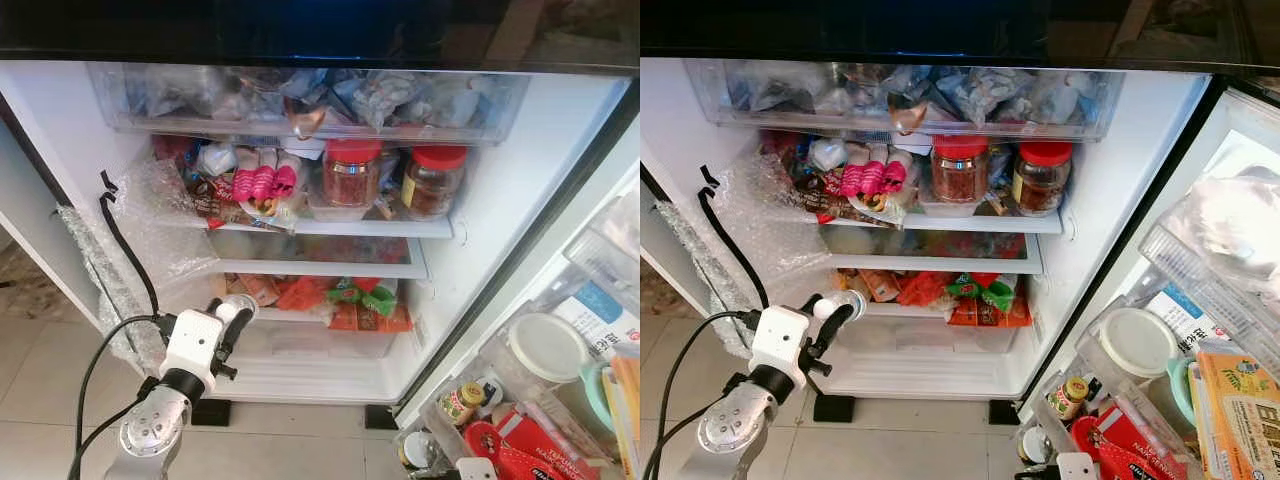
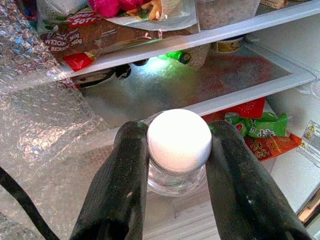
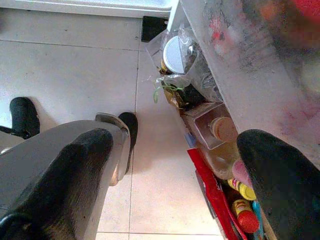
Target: Restocking fridge
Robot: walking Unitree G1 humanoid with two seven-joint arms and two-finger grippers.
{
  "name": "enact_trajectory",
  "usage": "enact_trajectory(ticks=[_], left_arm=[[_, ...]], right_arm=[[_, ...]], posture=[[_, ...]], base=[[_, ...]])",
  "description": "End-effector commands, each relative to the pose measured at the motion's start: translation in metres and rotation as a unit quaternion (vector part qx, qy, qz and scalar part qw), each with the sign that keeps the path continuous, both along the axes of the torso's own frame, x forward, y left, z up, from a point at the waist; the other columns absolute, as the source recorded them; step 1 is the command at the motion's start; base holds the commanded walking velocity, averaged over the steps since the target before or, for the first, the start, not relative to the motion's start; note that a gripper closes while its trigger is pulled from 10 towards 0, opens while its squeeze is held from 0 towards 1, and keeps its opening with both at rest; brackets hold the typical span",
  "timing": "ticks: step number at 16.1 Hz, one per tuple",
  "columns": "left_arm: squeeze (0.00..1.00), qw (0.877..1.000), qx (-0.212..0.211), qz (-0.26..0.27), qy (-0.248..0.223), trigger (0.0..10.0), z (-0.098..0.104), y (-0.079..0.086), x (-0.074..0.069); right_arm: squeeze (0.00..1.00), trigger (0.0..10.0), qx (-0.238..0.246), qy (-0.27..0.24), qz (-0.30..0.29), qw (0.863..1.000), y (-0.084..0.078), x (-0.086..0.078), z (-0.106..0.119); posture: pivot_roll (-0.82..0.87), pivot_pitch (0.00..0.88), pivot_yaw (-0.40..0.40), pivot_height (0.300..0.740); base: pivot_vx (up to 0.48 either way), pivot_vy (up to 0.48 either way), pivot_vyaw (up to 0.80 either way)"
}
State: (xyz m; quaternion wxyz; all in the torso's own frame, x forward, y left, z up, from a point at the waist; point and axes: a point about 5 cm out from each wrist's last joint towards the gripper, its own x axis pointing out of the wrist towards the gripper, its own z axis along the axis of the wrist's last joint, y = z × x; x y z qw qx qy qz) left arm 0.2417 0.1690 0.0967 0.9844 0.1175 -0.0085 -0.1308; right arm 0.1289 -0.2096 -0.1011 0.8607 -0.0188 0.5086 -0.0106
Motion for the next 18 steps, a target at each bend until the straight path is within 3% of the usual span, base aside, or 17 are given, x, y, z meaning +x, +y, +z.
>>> enact_trajectory(ticks=[1,7,11,18], left_arm=[[0.00,1.000,0.010,-0.009,-0.012,10.0,0.0063,-0.0031,0.0014],[0.00,1.000,0.013,-0.010,-0.011,10.0,0.0078,-0.0029,0.0010],[0.00,1.000,0.015,-0.011,-0.014,10.0,0.0094,-0.0036,0.0015],[0.00,1.000,0.016,-0.011,-0.014,10.0,0.0103,-0.0048,0.0027]], right_arm=[[0.00,10.0,-0.004,0.009,0.000,1.000,-0.0035,-0.0045,-0.0009],[0.00,10.0,-0.003,0.011,0.002,1.000,-0.0032,-0.0046,-0.0011],[0.00,10.0,0.004,0.008,0.007,1.000,-0.0021,-0.0035,-0.0007],[0.00,10.0,-0.001,0.009,0.005,1.000,-0.0030,-0.0029,-0.0006]], posture=[[-0.05,0.056,-0.047,0.740],[-0.05,0.067,-0.049,0.740],[-0.05,0.073,-0.049,0.696],[-0.05,0.074,-0.050,0.696]], base=[[0.000,0.000,0.00],[0.000,0.000,0.00],[0.000,0.000,0.00],[0.000,0.000,0.00]])
